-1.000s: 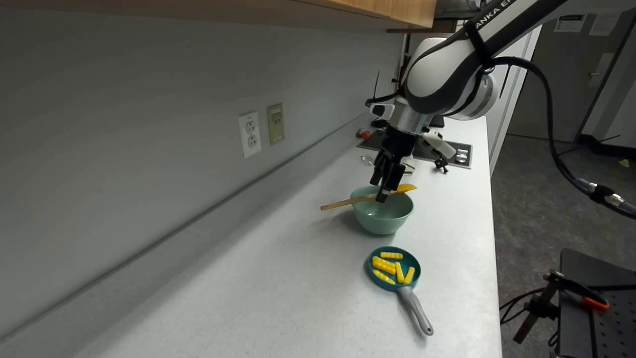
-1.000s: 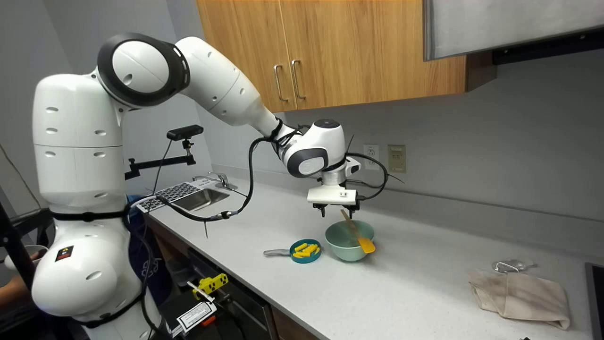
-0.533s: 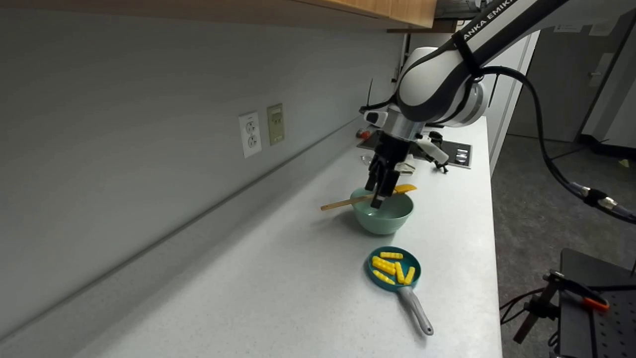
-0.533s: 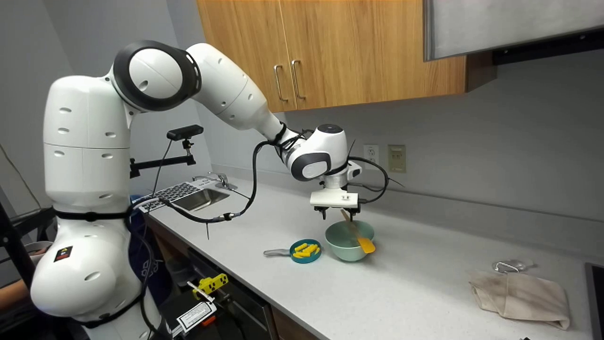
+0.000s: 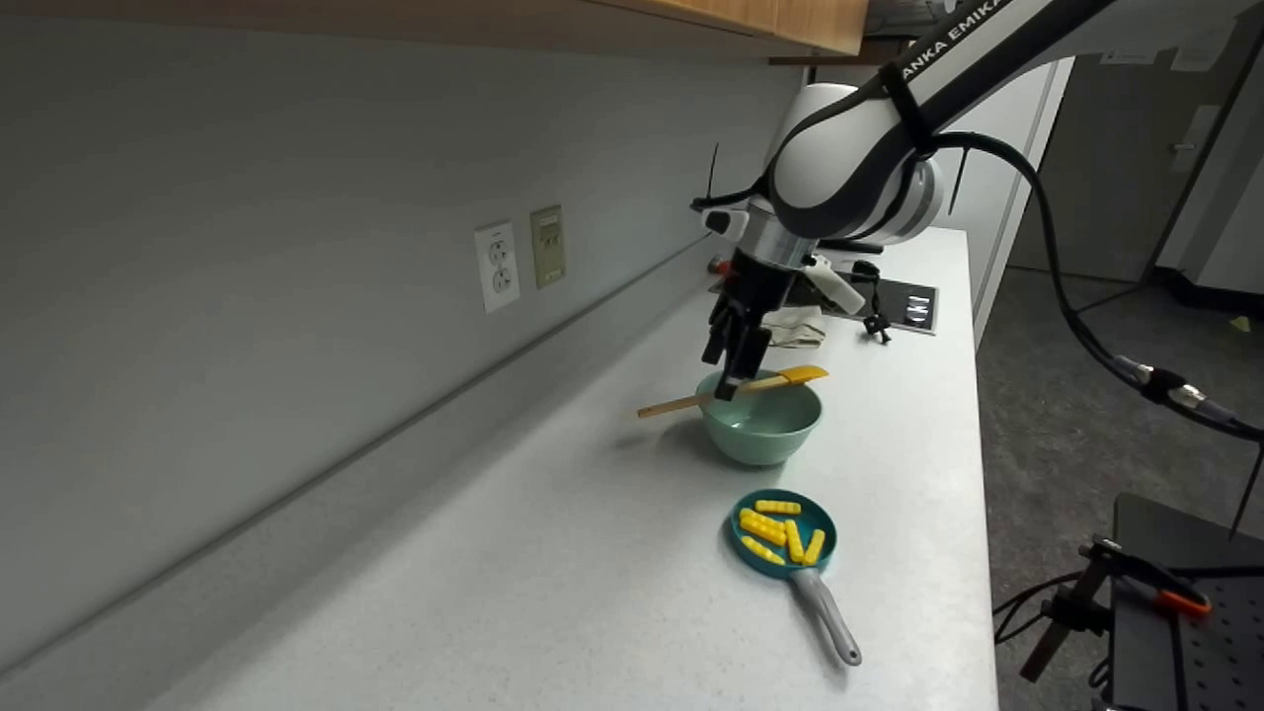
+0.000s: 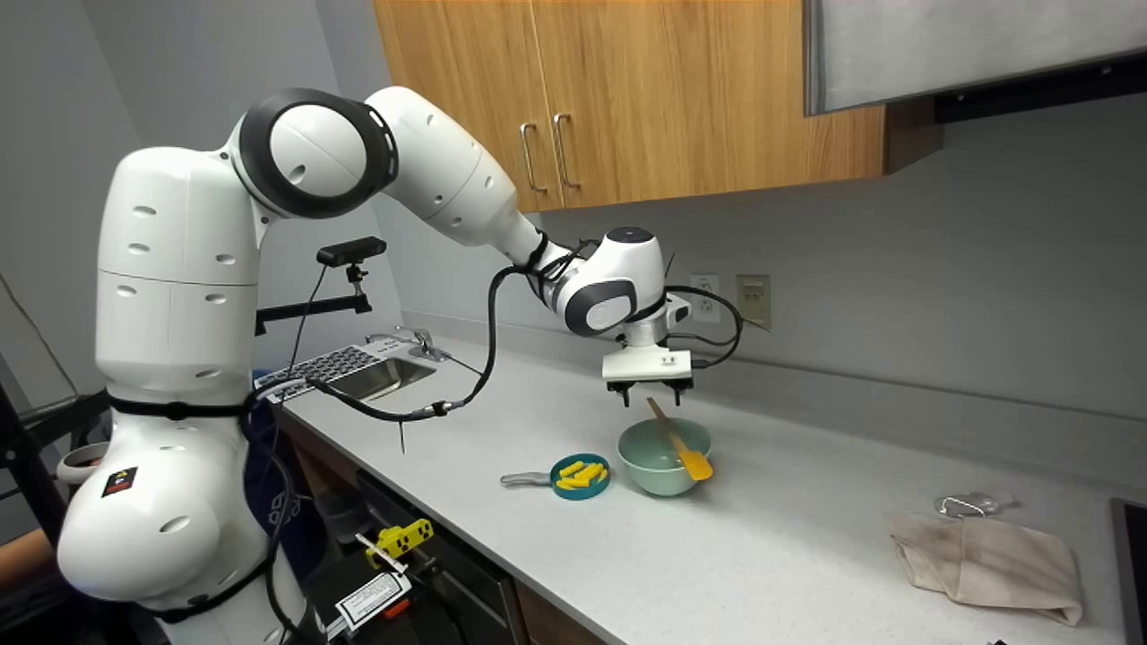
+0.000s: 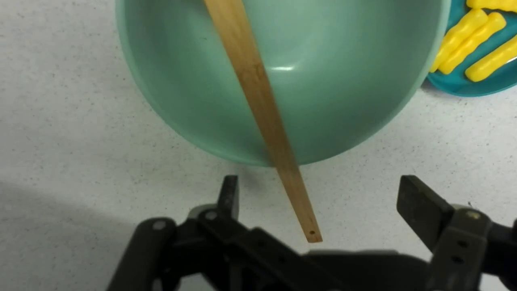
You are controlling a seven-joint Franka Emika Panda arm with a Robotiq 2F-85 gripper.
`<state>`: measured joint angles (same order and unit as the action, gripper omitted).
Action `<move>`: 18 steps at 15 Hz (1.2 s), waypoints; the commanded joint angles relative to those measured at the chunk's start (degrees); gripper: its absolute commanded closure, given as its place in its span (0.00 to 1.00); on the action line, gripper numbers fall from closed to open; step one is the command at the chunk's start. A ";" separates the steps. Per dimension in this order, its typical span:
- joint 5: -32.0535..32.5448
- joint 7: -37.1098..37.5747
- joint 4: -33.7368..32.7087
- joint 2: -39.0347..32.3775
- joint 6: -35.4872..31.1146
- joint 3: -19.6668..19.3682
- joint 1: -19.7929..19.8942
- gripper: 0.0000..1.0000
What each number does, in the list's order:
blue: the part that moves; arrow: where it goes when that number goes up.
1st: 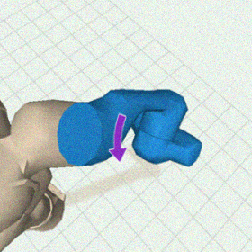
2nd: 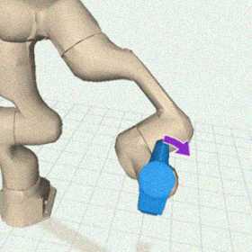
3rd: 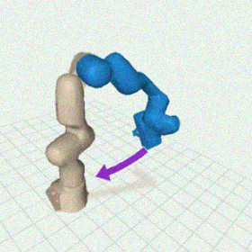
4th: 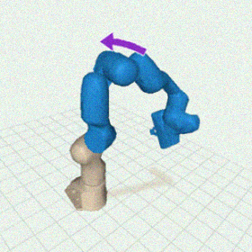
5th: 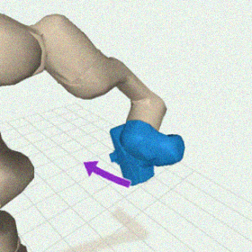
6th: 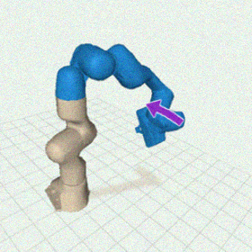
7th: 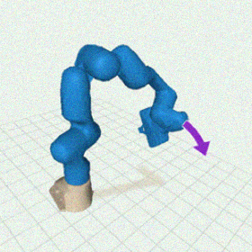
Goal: Use the wooden spatula to stir the yellow objects in the blue pan
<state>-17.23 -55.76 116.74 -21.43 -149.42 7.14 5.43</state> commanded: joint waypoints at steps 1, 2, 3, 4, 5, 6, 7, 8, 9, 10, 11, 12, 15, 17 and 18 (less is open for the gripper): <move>1.35 -0.72 -3.77 -3.71 -2.82 1.83 0.68 0.00; 1.46 -0.71 -4.30 -4.32 -3.29 2.25 0.76 0.00; 1.40 -0.74 -4.81 -4.93 -3.60 2.74 0.92 0.00; 1.30 -0.79 -5.22 -5.57 -3.84 3.28 1.07 0.00; 1.49 -0.76 -5.57 -6.12 -3.94 3.60 1.07 0.00; 1.50 -0.83 -5.88 -6.60 -3.80 4.01 1.17 0.00; 1.60 -0.84 -6.11 -6.95 -3.76 4.29 1.22 0.00; 1.78 -0.80 -6.41 -7.32 -3.70 4.49 1.25 0.00; 2.08 -0.75 -6.60 -7.60 -3.66 4.55 1.27 0.00; 2.31 -0.79 -6.83 -7.78 -3.56 4.63 1.39 0.00; 2.36 -0.84 -6.98 -7.91 -3.47 4.72 1.53 0.00; 2.50 -0.82 -7.13 -8.01 -3.50 4.68 1.61 0.02; 2.65 -0.78 -7.48 -8.19 -3.27 4.60 2.07 0.17; 2.77 -0.69 -7.67 -8.38 -3.10 4.50 2.37 0.17; 2.89 -0.63 -7.77 -8.49 -3.05 4.44 2.49 0.15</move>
<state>-15.47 -55.76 110.96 -28.26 -152.11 10.54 6.36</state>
